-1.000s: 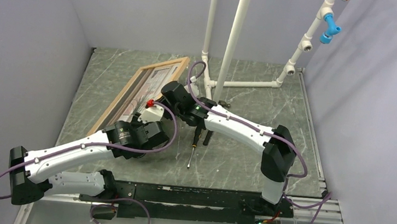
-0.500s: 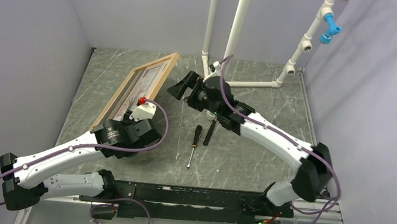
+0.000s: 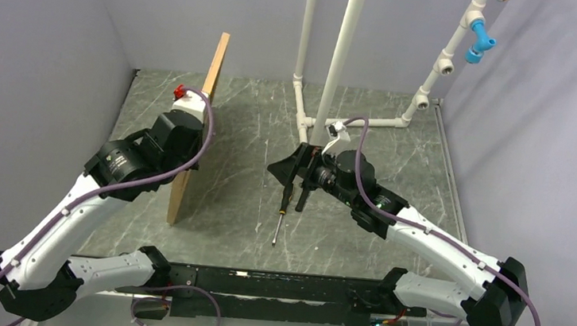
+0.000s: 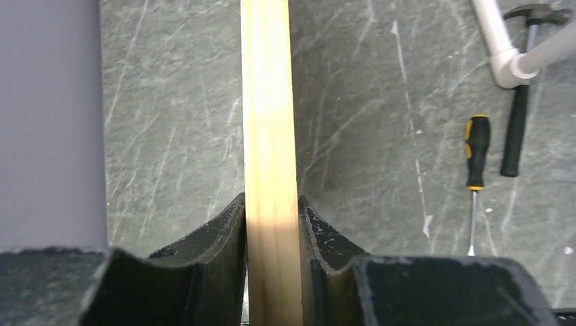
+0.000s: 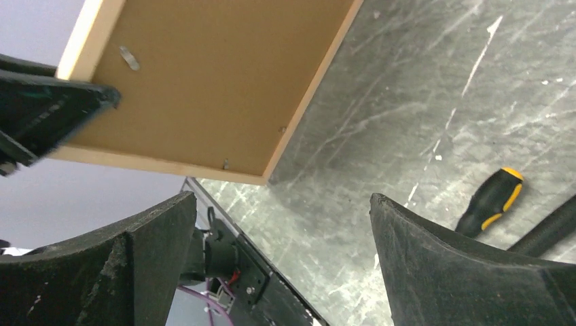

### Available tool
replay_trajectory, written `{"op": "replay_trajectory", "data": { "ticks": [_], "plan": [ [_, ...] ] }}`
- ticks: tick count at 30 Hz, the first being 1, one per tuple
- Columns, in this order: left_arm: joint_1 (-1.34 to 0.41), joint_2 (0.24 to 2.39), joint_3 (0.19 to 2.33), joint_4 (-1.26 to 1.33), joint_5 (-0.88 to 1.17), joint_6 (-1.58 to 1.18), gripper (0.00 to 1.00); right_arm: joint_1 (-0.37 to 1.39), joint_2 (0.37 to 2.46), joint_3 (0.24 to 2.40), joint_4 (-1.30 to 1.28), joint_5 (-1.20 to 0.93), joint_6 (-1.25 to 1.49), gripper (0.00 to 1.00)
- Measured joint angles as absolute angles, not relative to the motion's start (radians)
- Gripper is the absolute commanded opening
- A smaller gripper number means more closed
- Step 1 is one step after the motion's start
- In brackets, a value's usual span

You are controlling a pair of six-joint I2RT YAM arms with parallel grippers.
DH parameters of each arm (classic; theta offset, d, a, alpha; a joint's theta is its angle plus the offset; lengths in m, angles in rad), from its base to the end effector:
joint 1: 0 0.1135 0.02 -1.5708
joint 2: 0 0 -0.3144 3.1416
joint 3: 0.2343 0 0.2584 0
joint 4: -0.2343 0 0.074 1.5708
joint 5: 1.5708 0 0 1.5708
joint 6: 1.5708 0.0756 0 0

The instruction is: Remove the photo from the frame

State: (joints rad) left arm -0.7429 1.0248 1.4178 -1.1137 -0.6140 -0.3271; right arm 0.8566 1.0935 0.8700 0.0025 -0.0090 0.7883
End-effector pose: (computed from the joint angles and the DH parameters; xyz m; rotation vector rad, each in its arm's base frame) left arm 0.1532 -0.0815 0.4443 0.1399 2.1372 0.0889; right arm 0.1828 0.2120 0.3628 -0.0738 1.9533 1.1523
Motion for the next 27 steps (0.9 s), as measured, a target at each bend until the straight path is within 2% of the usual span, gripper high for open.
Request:
{"op": "replay_trajectory", "data": {
  "ticks": [11,17,21,27],
  "plan": [
    [-0.549,0.915,1.345,-0.985,-0.305,-0.333,0.00,0.859,1.086,0.805,-0.010,-0.009,0.758,1.00],
    [-0.387,0.868,1.320,-0.968,-0.150,-0.339,0.00,0.859,1.086,0.797,-0.011,-0.009,0.756,1.00],
    [-0.180,0.822,1.238,-0.900,0.045,-0.332,0.00,0.859,1.088,0.790,-0.014,-0.009,0.756,1.00],
    [0.247,0.825,1.117,-0.823,0.414,-0.336,0.00,0.859,1.095,0.779,-0.027,-0.009,0.756,1.00]
  ]
}}
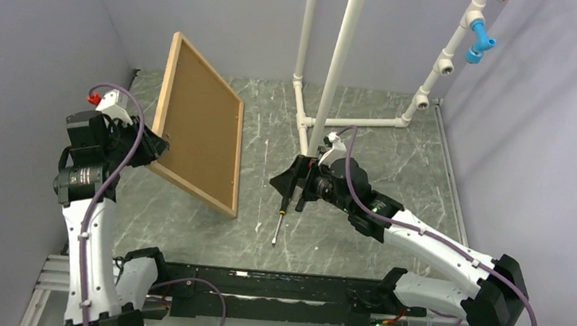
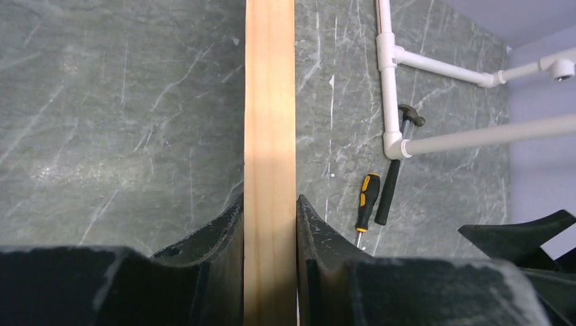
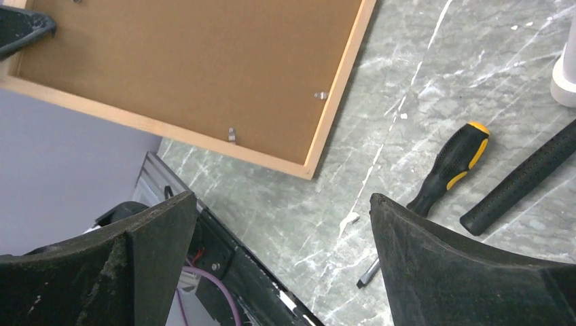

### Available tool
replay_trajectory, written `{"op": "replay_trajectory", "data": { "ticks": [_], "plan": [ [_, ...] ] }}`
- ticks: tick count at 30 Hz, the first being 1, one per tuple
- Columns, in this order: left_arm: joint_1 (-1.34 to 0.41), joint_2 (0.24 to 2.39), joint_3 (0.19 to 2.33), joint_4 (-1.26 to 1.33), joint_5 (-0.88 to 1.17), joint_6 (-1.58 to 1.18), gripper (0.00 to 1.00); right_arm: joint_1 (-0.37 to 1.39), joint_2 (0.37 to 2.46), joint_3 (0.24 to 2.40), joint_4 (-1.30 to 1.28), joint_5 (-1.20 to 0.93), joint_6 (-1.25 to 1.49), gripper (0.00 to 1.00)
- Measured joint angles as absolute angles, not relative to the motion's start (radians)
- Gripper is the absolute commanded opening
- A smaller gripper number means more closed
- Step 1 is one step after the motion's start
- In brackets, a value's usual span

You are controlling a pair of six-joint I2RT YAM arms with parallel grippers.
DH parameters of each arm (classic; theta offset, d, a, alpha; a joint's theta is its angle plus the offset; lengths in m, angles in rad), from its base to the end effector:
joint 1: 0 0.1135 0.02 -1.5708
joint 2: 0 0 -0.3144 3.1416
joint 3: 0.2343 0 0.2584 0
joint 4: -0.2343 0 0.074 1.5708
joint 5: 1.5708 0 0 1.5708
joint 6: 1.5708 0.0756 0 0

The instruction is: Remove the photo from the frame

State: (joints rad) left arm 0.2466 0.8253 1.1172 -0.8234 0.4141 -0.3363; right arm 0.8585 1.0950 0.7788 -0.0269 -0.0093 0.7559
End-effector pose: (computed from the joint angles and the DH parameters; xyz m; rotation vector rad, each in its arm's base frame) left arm 0.1564 0.0080 0.4017 -0.3573 2.0589 -0.4886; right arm 0.1788 0.2081 0.3215 -0.1130 2.0691 1.0614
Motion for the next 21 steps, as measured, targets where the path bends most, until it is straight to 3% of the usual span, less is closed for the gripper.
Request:
{"op": "replay_trajectory", "data": {
  "ticks": [9,21],
  "plan": [
    [0.455,0.818,0.942,-0.708,0.612,-0.363,0.00,0.859,1.132,0.757,-0.030,-0.012,0.756,1.00],
    [0.466,0.948,0.941,-0.742,0.511,-0.239,0.00,0.859,1.179,0.722,-0.012,-0.042,0.754,1.00]
  ]
}}
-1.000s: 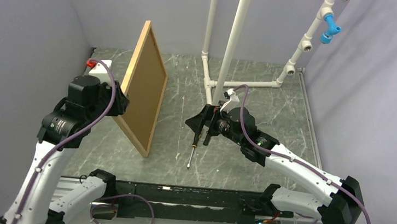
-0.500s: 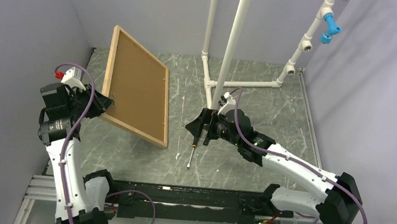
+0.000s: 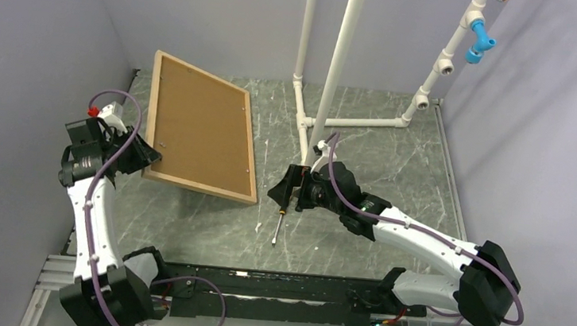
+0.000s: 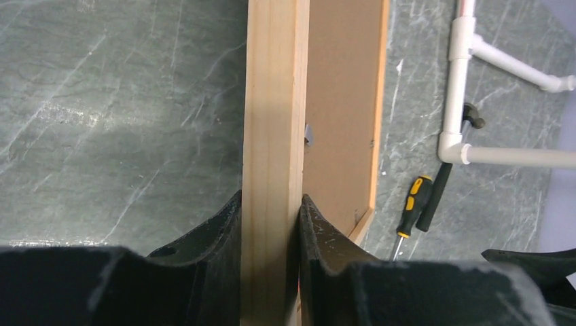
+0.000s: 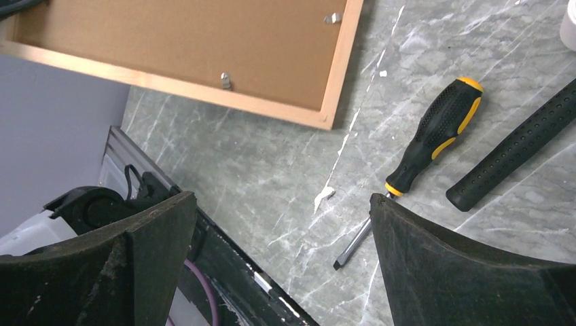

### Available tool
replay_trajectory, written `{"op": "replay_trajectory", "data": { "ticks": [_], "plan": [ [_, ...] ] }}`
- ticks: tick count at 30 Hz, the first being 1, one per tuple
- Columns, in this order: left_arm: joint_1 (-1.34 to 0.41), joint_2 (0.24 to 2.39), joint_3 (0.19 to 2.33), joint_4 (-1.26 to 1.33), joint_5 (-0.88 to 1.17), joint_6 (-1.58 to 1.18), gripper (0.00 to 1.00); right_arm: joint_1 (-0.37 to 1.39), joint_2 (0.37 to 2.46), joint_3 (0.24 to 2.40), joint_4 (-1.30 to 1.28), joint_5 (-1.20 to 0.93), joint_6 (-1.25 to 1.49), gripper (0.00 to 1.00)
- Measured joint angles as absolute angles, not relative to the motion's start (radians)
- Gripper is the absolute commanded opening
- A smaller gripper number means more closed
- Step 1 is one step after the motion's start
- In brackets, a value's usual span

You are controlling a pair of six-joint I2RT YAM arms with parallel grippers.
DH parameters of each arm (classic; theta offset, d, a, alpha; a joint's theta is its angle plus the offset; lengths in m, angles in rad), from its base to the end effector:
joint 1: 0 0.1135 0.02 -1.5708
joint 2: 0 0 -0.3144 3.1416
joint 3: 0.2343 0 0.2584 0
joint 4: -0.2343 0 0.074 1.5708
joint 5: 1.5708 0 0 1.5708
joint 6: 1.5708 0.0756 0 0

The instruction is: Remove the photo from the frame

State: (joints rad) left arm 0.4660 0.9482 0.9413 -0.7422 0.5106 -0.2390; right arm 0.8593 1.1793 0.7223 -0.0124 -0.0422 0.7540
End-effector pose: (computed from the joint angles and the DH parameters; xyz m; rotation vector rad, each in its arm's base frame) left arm 0.1871 0.0528 0.3319 -0.5328 2.1838 -0.4690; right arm 0.1840 0.2182 0.2794 -0.1447 2.2033 1.0111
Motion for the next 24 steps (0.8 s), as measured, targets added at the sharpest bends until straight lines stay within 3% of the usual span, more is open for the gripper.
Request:
{"op": "replay_trajectory", "data": {
  "ticks": [9,12,15,19,24],
  "plan": [
    [0.462,1.043,0.910,-0.680,0.469,-0.258,0.00,0.864,1.187,0.704,0.009,-0.057,0.751,1.00],
    [0.459,1.044,0.909,-0.677,0.455,-0.261,0.14,0.865,1.188,0.700,0.010,-0.058,0.751,1.00],
    [0.458,1.044,0.907,-0.675,0.450,-0.265,0.19,0.865,1.196,0.700,0.018,-0.059,0.751,1.00],
    [0.456,1.046,0.902,-0.670,0.437,-0.274,0.24,0.866,1.220,0.700,0.036,-0.062,0.752,1.00],
    [0.455,1.046,0.896,-0.666,0.419,-0.276,0.23,0.870,1.238,0.694,0.054,-0.065,0.752,1.00]
  ]
}}
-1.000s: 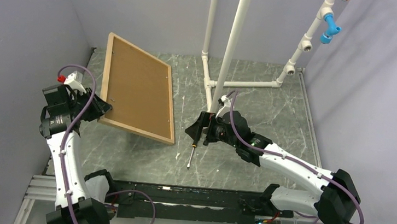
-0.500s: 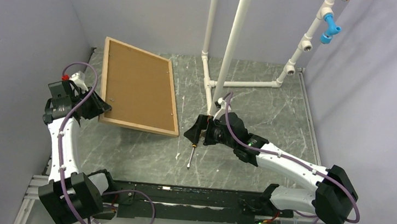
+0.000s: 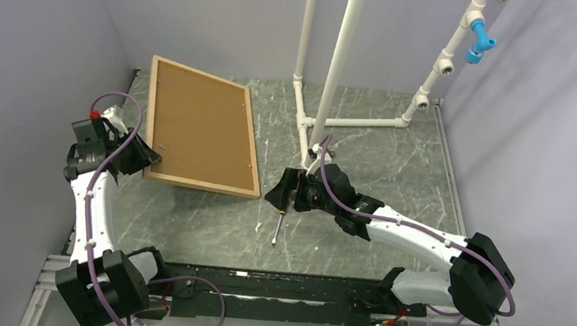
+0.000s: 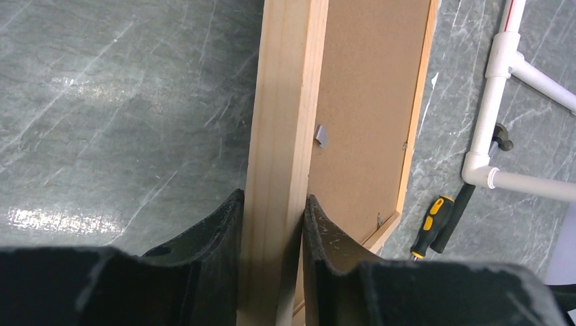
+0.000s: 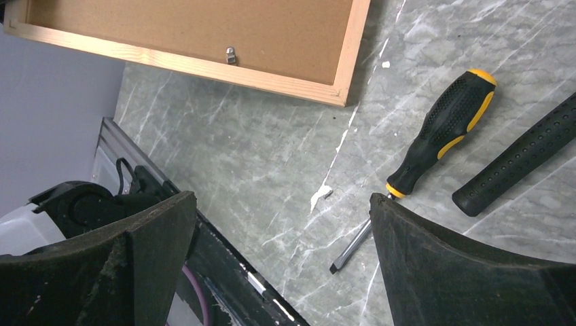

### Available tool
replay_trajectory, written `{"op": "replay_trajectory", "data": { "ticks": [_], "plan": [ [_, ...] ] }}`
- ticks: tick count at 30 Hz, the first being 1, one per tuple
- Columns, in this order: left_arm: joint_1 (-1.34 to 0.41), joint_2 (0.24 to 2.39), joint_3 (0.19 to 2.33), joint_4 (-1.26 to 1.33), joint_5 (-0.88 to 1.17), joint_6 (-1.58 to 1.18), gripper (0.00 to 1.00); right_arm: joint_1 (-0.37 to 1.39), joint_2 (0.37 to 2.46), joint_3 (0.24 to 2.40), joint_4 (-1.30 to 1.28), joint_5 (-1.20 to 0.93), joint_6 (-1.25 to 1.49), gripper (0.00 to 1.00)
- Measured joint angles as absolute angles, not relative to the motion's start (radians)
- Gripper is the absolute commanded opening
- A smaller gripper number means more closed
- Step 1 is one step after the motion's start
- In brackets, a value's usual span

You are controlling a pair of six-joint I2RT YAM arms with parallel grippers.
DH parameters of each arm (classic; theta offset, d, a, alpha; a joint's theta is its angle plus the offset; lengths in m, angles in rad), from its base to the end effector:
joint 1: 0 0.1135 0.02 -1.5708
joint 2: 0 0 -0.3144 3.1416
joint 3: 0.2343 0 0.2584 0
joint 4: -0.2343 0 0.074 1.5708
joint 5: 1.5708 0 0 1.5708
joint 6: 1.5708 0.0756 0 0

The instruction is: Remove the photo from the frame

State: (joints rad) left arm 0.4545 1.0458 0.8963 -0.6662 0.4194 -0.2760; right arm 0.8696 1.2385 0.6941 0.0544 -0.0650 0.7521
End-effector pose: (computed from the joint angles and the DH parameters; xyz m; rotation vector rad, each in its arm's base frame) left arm 0.2093 0.0680 0.3033 -0.6473 2.2424 -0.4108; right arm 0.1868 0.2288 0.2615 -0.1749 2.2308 1.0231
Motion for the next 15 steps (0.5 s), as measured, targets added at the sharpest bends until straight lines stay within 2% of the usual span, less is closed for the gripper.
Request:
{"op": "replay_trajectory", "data": {
  "ticks": [7,11,15],
  "plan": [
    [0.453,1.044,0.882,-0.656,0.392,-0.276,0.25,0.886,1.287,0.700,0.070,-0.057,0.742,1.00],
    [0.453,1.045,0.869,-0.651,0.372,-0.276,0.25,0.926,1.425,0.776,0.070,-0.030,0.685,0.99],
    [0.453,1.046,0.859,-0.647,0.358,-0.275,0.24,1.026,1.560,0.867,0.119,0.071,0.493,1.00]
  ]
}}
